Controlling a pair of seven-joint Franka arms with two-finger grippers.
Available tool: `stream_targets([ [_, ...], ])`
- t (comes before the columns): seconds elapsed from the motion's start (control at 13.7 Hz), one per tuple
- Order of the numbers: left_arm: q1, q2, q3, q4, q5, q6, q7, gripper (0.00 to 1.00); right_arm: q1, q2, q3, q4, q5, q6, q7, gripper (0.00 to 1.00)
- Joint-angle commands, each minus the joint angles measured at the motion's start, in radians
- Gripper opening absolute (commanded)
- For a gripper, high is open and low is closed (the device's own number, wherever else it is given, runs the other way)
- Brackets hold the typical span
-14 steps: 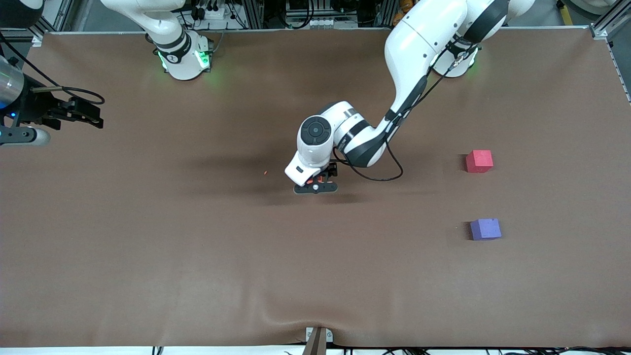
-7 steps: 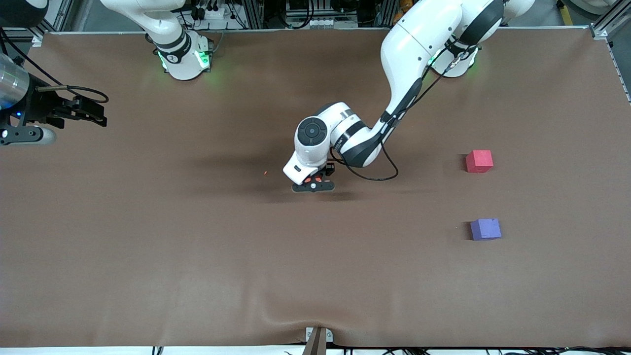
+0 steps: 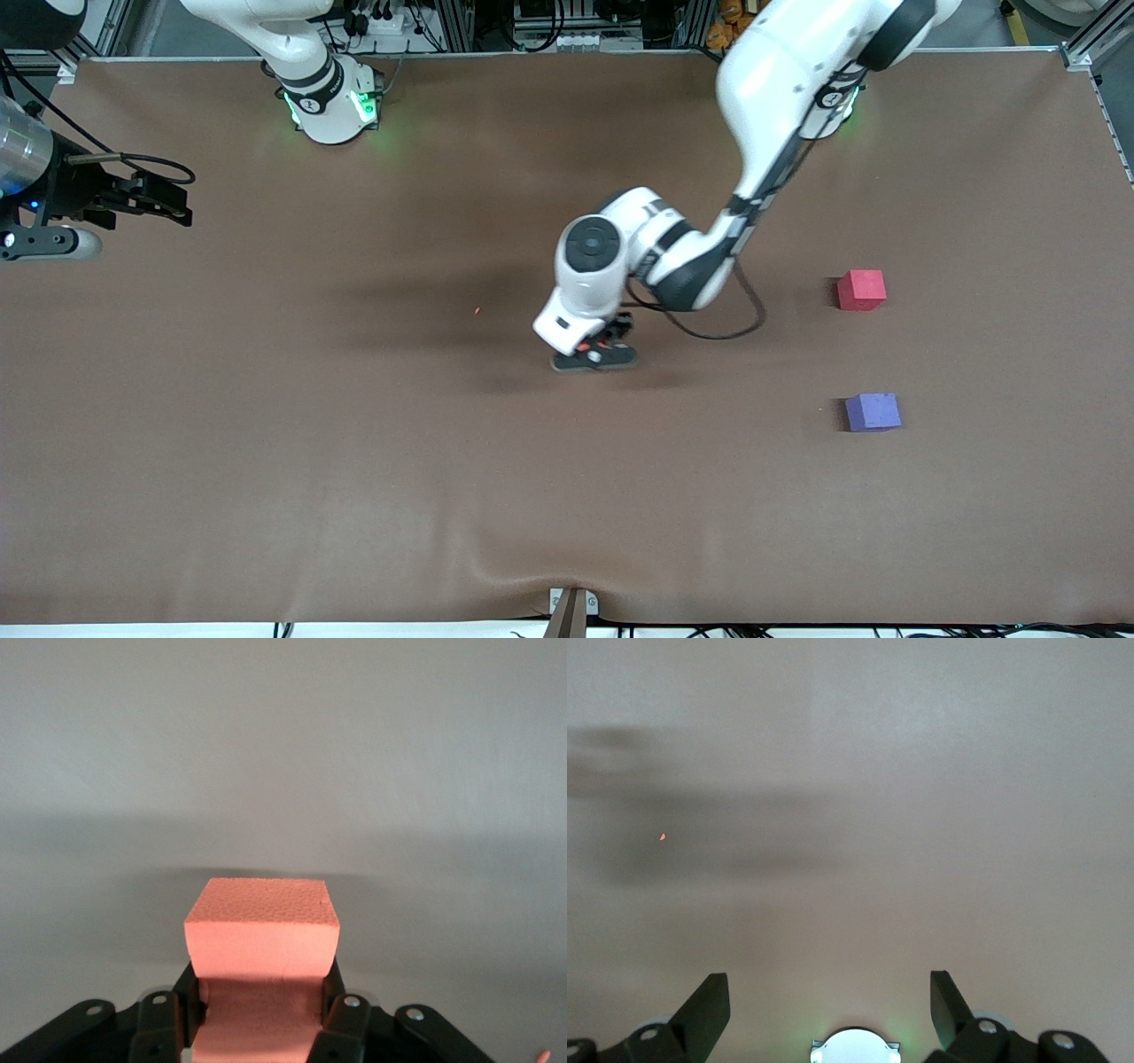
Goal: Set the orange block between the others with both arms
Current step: 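Carry the orange cube with the left gripper between pink and purple cubes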
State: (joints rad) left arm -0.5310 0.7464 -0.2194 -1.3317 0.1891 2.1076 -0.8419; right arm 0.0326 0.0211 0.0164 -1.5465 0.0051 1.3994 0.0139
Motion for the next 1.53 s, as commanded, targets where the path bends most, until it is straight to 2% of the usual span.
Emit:
stream_targets([
  [0.0,0.109,-0.100,-0.011,-0.030,0.023,-0.067,0.127,0.00,0.003,-0.010,-0.001,-0.009,-0.004,-0.007,0.017,1.00],
  [0.15,0.178,-0.152,-0.015,-0.038,0.021,-0.139,0.183,0.00,0.001,-0.010,-0.001,-0.007,-0.004,-0.005,0.017,1.00],
  [0.36,0.325,-0.240,-0.026,-0.078,-0.002,-0.210,0.389,0.00,0.001,-0.009,0.000,-0.007,-0.002,-0.005,0.017,1.00],
  [0.8,0.528,-0.386,-0.025,-0.303,-0.019,-0.210,0.581,0.00,0.003,-0.009,-0.001,-0.009,-0.002,-0.007,0.017,1.00],
  [1.09,0.663,-0.458,-0.034,-0.501,-0.023,-0.063,0.670,0.00,0.001,-0.009,-0.001,-0.009,-0.004,-0.005,0.017,1.00],
  [1.46,0.714,-0.501,-0.046,-0.745,-0.057,0.185,0.679,0.00,-0.003,-0.009,-0.001,-0.007,-0.002,-0.011,0.017,1.00],
])
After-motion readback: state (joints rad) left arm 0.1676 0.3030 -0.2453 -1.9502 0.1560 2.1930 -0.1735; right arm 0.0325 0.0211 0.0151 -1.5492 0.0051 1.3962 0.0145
